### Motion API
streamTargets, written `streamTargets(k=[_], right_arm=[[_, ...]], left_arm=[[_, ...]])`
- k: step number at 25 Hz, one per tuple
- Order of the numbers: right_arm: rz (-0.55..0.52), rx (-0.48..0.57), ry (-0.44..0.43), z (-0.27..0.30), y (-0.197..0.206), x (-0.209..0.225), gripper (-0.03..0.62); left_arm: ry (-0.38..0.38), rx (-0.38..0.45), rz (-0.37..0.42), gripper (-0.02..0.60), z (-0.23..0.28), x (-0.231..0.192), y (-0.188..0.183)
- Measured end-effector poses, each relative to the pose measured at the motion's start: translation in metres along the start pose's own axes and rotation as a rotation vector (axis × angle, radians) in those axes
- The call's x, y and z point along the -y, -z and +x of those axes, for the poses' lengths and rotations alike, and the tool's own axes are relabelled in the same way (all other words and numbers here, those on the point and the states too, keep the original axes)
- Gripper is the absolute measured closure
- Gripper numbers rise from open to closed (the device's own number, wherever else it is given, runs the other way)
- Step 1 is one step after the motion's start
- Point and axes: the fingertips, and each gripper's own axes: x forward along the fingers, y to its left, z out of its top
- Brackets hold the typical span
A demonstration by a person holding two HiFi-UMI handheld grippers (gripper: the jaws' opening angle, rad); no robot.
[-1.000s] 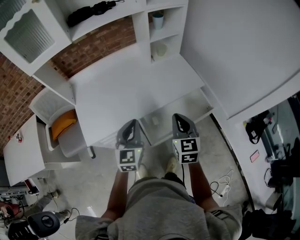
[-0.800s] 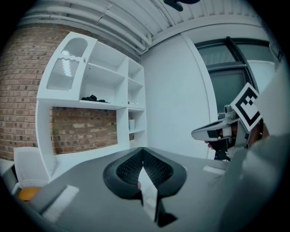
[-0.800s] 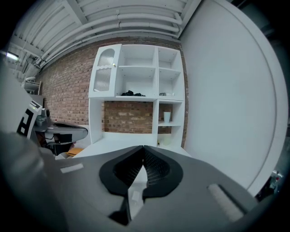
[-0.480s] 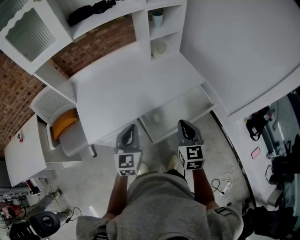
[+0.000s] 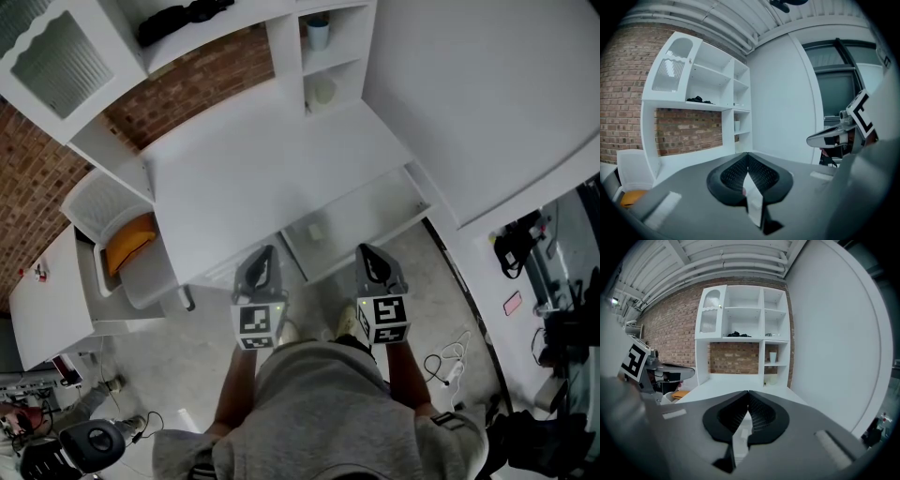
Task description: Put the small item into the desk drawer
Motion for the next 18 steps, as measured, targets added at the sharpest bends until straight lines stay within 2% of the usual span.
streamTargets(k=[18], right_arm=[[-0.001,0.006,-0.007,-0.0005,-0.0004,0.0017,0.591]], left_arm=[[0.011,-0.012,0.0,0.569,0.0004,0.01,0.003]])
